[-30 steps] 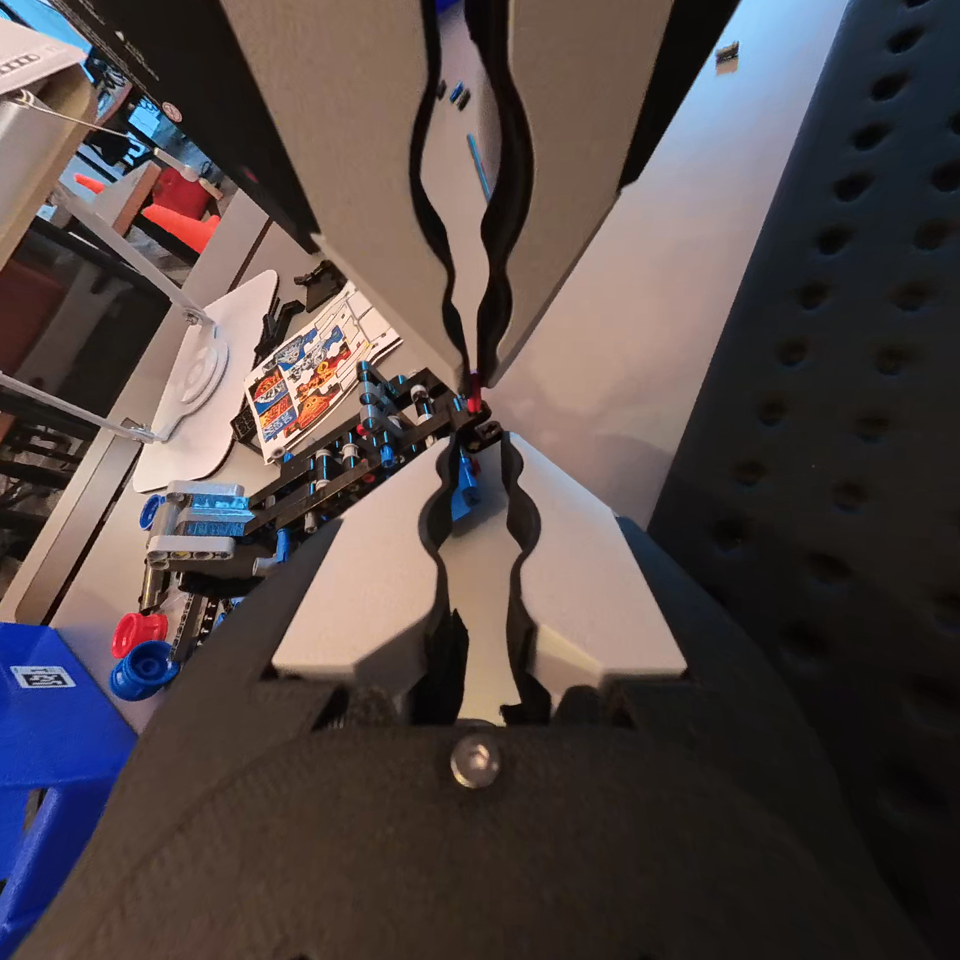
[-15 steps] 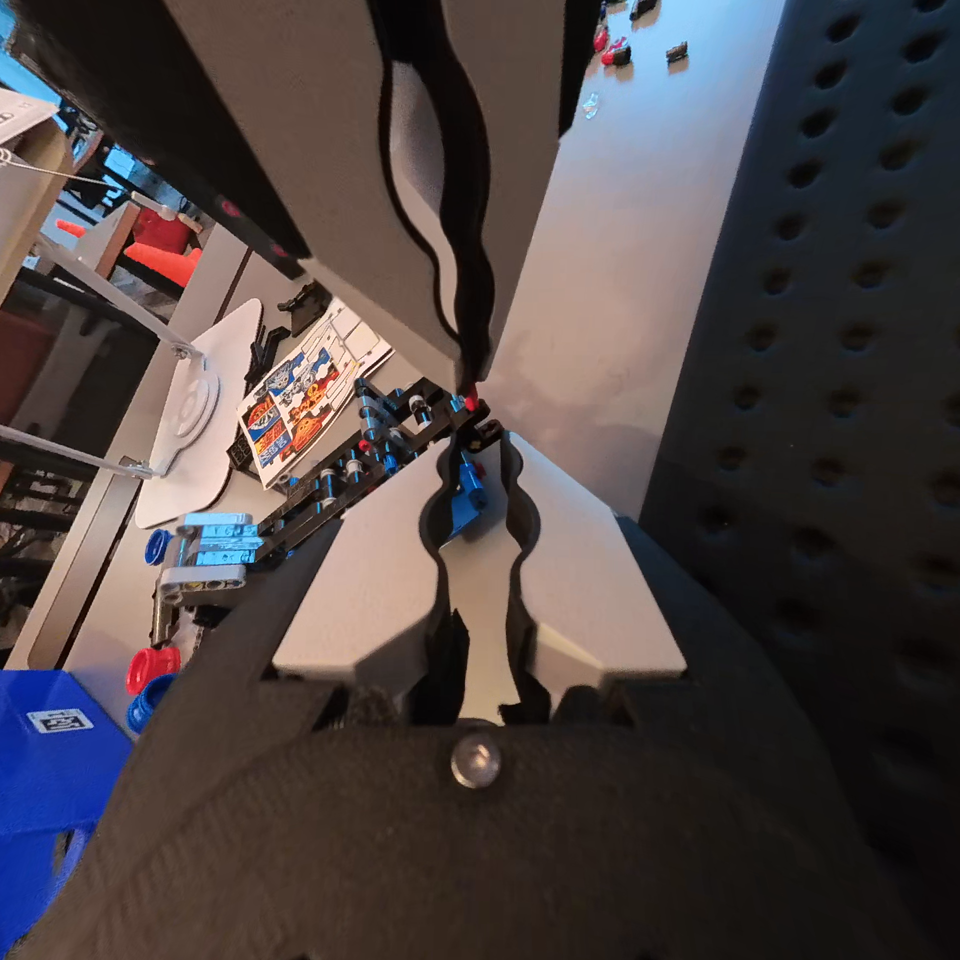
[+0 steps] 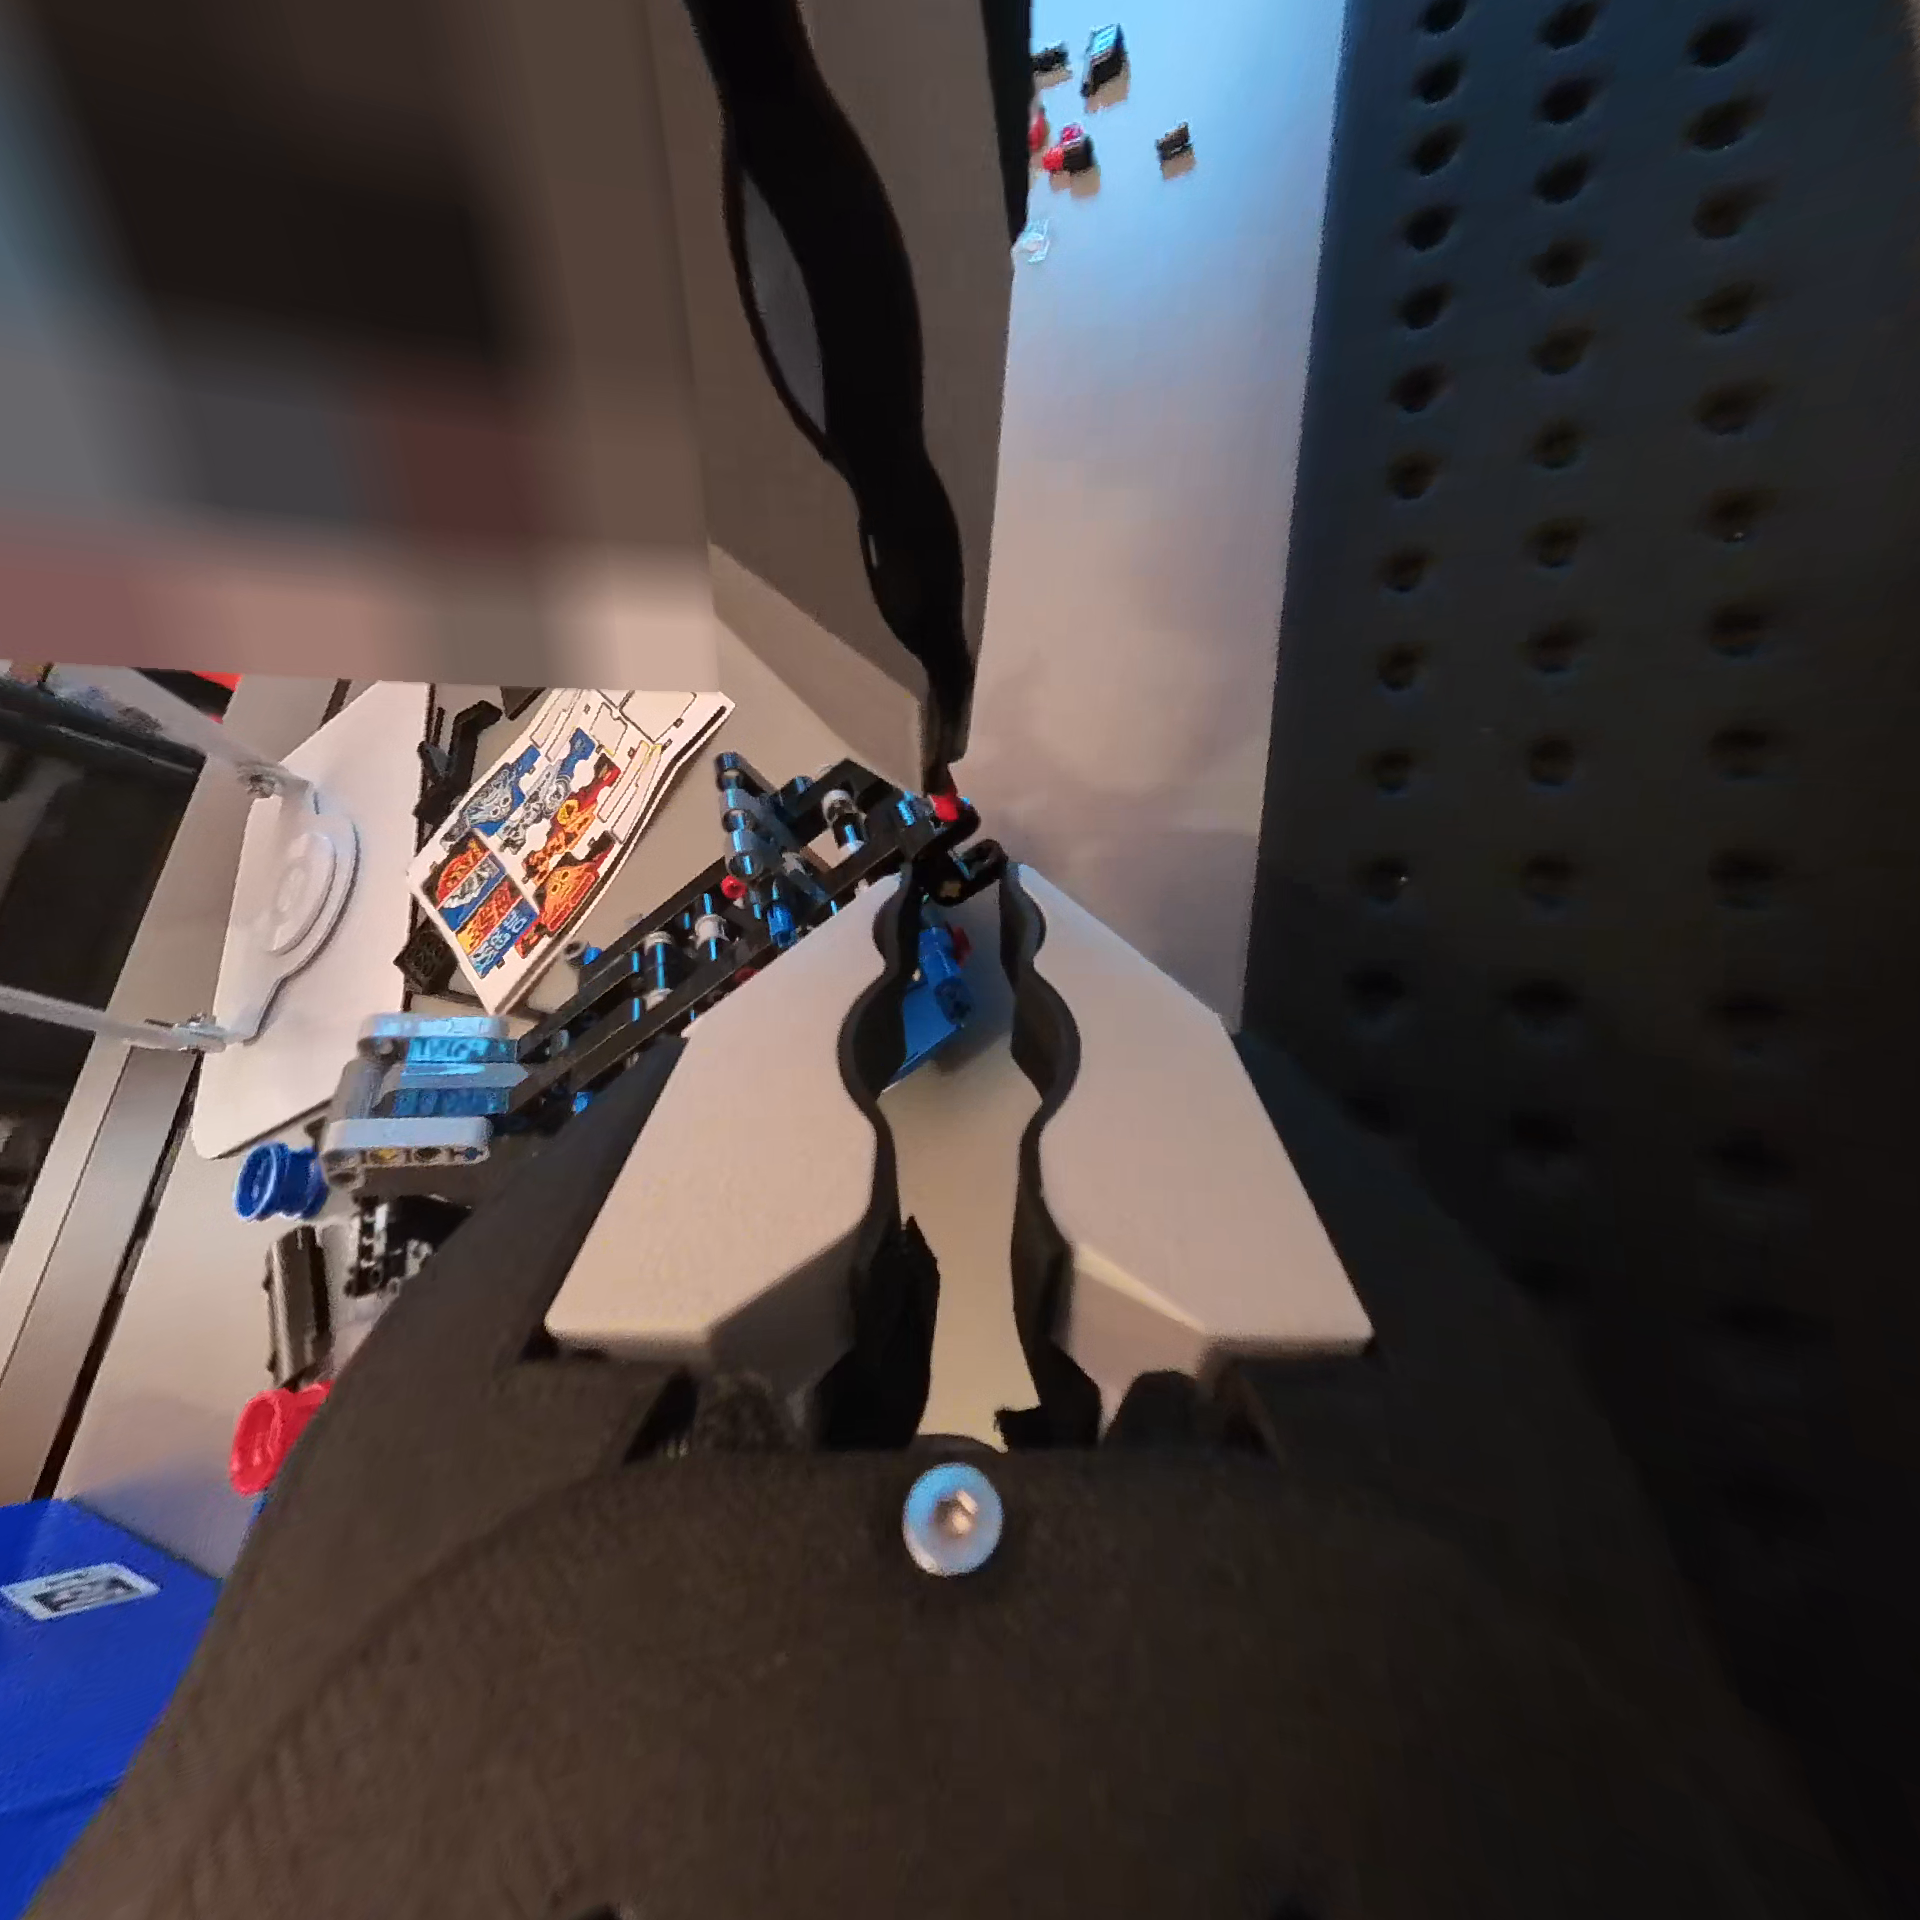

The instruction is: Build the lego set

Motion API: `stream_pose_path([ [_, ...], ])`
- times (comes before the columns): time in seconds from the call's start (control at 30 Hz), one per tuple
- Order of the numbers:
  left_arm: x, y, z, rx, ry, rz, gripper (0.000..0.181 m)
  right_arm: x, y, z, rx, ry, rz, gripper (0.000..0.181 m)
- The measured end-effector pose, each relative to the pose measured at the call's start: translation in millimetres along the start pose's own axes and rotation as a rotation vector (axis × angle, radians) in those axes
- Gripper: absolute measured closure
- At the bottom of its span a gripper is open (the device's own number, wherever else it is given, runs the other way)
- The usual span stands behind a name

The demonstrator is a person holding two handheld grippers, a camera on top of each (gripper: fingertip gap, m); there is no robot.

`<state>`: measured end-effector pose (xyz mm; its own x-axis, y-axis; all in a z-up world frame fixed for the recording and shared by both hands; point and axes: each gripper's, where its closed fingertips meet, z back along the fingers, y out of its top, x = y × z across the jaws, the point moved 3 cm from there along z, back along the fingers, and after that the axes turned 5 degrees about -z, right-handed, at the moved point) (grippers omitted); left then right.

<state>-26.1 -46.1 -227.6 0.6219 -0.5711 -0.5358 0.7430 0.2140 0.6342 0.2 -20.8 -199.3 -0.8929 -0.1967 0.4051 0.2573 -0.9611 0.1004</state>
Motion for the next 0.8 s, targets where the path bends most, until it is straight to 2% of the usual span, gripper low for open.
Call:
stream_pose_path([
  [0.03,-0.8,-0.6,2.0,0.007,-0.010,-0.003,0.168,1.7,0.3,0.2,0.017,-0.005,-0.009,0.180],
  [0.33,-7.0,-4.3,10.8,0.051,-0.111,0.002,0.168,9.2,1.8,0.4,0.076,-0.029,0.032,0.180],
  [0.8,-7.3,-7.4,8.6,0.038,-0.161,-0.014,0.169,9.8,-1.0,-4.3,0.127,0.037,0.037,0.180],
])
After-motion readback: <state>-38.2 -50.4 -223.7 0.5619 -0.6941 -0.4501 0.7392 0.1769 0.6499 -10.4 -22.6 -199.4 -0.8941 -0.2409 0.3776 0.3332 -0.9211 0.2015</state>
